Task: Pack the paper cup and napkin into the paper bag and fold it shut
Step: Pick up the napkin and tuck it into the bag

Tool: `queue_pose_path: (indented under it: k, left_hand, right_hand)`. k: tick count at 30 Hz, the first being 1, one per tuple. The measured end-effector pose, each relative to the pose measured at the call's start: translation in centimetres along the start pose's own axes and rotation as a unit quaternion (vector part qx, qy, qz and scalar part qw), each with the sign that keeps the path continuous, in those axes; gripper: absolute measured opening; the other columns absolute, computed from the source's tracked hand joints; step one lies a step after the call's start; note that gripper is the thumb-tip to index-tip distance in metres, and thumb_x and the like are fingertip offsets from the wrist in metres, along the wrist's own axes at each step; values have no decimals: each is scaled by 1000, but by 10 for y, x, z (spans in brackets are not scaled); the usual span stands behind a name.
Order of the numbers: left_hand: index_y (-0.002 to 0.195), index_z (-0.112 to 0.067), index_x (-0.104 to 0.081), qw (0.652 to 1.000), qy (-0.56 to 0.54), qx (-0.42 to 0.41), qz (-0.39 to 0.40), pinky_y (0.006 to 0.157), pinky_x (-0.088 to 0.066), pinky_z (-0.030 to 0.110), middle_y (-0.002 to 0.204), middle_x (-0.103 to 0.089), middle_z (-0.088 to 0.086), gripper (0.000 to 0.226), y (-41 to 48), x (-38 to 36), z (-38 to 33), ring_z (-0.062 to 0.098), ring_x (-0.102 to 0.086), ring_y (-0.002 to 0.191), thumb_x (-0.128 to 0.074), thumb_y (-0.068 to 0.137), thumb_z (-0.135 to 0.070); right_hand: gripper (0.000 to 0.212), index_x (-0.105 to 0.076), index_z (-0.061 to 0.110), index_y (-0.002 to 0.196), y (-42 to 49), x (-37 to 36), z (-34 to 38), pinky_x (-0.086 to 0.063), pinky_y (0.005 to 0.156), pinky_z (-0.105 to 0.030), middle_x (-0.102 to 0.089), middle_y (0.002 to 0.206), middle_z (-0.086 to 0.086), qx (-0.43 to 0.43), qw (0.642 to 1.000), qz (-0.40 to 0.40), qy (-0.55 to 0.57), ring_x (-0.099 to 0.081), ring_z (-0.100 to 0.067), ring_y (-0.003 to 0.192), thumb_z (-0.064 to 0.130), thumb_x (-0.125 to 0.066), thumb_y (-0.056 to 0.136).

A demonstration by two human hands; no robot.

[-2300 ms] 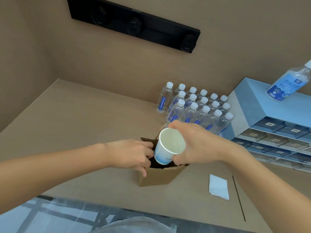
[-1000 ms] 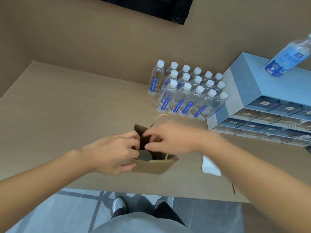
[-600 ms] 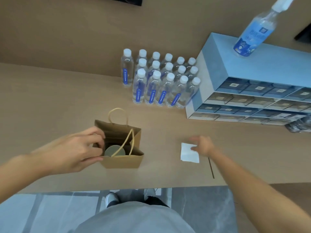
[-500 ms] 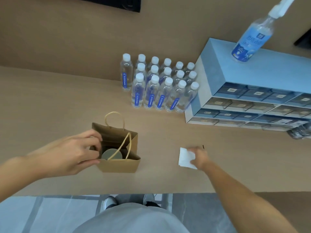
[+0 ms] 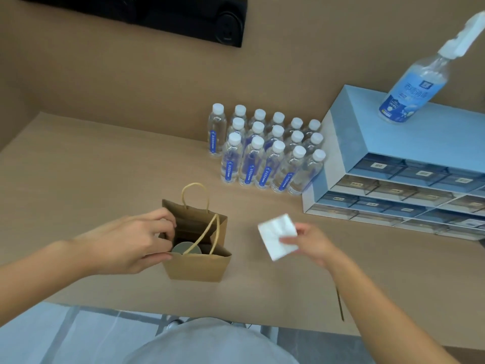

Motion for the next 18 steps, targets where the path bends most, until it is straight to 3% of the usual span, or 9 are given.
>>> queue_pose_path:
  k: [2, 3, 5, 7, 10, 12, 14, 16, 18]
  left_hand:
    - [78, -22, -60, 1000, 2, 3, 3, 69, -56, 37, 94, -60, -2, 22, 0, 1, -2, 19, -51, 110, -57, 95, -37]
    - [78, -22, -61, 1000, 4, 6, 6, 69, -57, 37, 95, -60, -2, 23, -1, 1, -2, 19, -50, 110, -57, 95, -37]
    - [79, -21, -64, 1000, 10, 10, 16, 68, -57, 38, 96, -61, -1, 24, -2, -1, -3, 18, -49, 111, -56, 95, -38]
    - [78, -19, -65, 1000, 22, 13, 12, 63, -57, 38, 94, -62, 0, 23, -4, 1, -5, 17, -50, 107, -60, 93, -36]
    - [78, -18, -63, 998, 50, 19, -12, 54, -58, 35, 89, -64, 6, 19, -10, 6, -5, 18, -45, 100, -62, 89, -33]
    - [81, -18, -63, 998, 48, 35, 0, 58, -58, 37, 93, -63, 6, 23, -14, 0, -1, 22, -47, 106, -55, 93, -36]
    - [81, -19, -64, 998, 39, 55, 4, 61, -58, 38, 97, -61, 4, 26, -17, -4, 2, 22, -45, 115, -53, 95, -39]
    - [81, -22, -65, 997, 42, 68, -17, 57, -55, 33, 98, -60, 3, 22, -21, 0, 3, 17, -46, 110, -59, 92, -40]
    - [72, -23, -62, 995, 47, 78, -41, 45, -43, 25, 85, -58, 1, 21, -22, 6, 4, 12, -42, 89, -68, 86, -38]
  right_hand:
    - [32, -64, -6, 118, -25, -23, 71, -62, 71, -30, -77, 101, -12, 83, 986, 62, 128, -73, -21, 83, -7, -64, 85]
    - [30, -67, -1, 116, -42, -37, 110, -61, 71, -25, -78, 100, -6, 148, 976, 89, 131, -73, -19, 87, -5, -63, 87]
    - [32, -74, 17, 110, -81, -74, 178, -60, 75, -24, -78, 101, 2, 302, 947, 106, 12, -72, -17, 96, -4, -60, 90]
    - [45, -75, 28, 108, -111, -124, 212, -60, 81, -38, -78, 104, 2, 393, 898, 96, -174, -71, -27, 99, -7, -54, 90]
    - [43, -75, 12, 108, -134, -187, 219, -53, 86, -32, -76, 106, -4, 454, 805, 111, -365, -68, -20, 99, -13, -52, 83]
    - [35, -74, 6, 101, -142, -211, 210, -50, 75, -33, -72, 92, -5, 461, 739, 125, -475, -62, -22, 86, -11, -53, 79]
    - [26, -71, 11, 95, -148, -215, 213, -48, 70, -35, -64, 86, 0, 460, 686, 80, -559, -56, -22, 82, -3, -55, 79]
    - [16, -69, 14, 84, -159, -205, 228, -49, 61, -37, -61, 73, 1, 470, 699, 26, -538, -56, -22, 71, 6, -56, 82]
    - [15, -63, 17, 70, -169, -189, 239, -42, 45, -34, -50, 53, 1, 471, 748, -6, -467, -46, -17, 51, 11, -57, 82]
Point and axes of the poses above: each hand's wrist, its own y-axis towards the middle knuckle, its own x-axis out of the back of the hand, z = x × y, the point moved 10 cm from there along y, towards the middle knuckle
